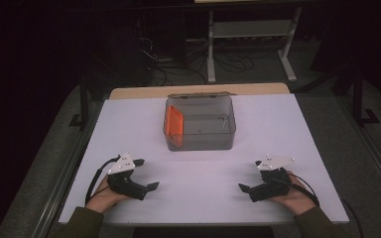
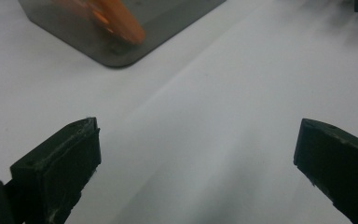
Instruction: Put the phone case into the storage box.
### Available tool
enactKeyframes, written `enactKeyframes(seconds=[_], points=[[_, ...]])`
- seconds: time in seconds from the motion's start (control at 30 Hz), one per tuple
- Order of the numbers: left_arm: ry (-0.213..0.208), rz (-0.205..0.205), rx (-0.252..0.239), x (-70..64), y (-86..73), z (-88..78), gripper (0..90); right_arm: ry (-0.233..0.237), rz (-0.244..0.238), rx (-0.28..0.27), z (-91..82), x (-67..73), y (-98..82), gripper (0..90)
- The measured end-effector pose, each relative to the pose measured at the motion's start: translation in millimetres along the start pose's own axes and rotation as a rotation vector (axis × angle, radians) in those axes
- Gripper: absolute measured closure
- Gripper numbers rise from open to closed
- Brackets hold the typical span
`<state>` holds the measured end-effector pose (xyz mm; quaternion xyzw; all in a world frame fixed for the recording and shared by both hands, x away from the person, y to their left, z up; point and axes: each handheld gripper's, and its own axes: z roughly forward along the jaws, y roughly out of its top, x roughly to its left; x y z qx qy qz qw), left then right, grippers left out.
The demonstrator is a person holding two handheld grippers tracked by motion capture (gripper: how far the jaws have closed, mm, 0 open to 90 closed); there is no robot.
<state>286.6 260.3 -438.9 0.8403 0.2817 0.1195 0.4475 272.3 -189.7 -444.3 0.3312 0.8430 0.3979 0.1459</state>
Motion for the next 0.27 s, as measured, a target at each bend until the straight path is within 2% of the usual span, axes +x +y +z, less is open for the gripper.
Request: enactKeyframes(seconds=[0.27], points=[[-0.008, 0.004, 0.015, -1.0, -0.2, 2.3, 0.0, -0.002, -0.001, 0.001, 0.2, 0.0, -0.2, 1.5]])
